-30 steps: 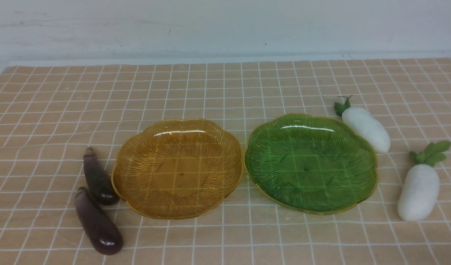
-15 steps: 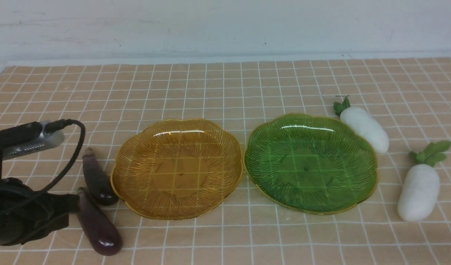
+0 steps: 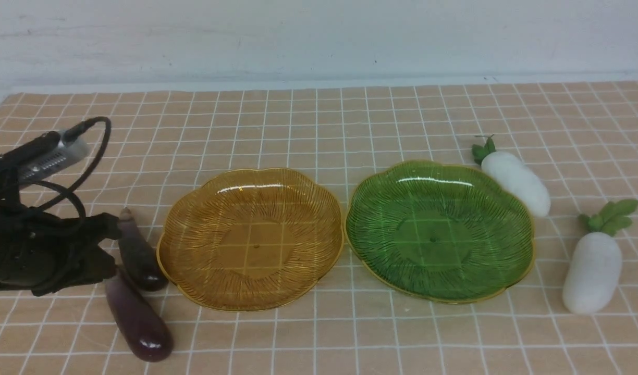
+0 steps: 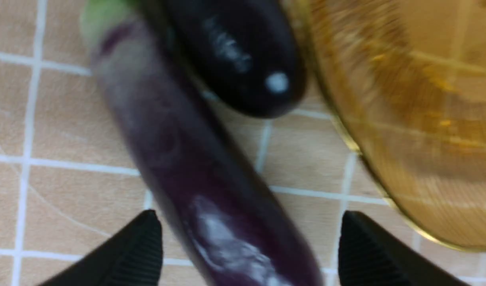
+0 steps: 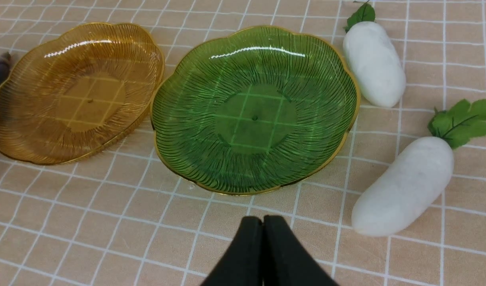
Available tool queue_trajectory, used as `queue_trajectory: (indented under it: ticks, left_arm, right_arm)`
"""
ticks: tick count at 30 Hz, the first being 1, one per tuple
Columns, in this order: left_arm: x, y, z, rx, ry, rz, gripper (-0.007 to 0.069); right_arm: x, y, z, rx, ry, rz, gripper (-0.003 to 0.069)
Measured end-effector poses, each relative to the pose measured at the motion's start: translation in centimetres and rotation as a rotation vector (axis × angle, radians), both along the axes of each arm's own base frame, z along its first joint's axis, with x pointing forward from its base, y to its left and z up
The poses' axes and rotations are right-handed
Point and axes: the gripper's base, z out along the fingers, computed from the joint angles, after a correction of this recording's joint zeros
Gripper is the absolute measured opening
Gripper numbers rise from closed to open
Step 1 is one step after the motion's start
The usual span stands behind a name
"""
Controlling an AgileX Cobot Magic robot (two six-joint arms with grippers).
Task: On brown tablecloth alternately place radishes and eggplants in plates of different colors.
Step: 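Pick up the eggplant and place it in the yellow plate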
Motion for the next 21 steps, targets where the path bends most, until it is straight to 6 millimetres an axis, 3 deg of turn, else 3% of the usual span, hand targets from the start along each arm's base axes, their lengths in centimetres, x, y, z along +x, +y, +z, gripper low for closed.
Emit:
queue_trajectory:
  ticks: [5, 15, 21]
  left_arm:
    - [0.3, 0.2, -1.1, 0.017, 0.032, 0.017, 0.0556]
    - [1.2, 0.3, -3.8, 0.011, 0.113, 0.074, 0.0533]
    - [0.3, 0.5, -3.3, 0.057, 0.178, 0.008, 0.0296]
  right_arm:
    - [0.1, 0.0, 0.1, 0.002, -0.018, -0.007, -0.0015]
    - [0.3, -0.1, 0.3, -0.001, -0.049, -0.019, -0.0015]
    - [1.7, -0.9, -0.6, -0.016, 0.066, -0.126, -0.0015]
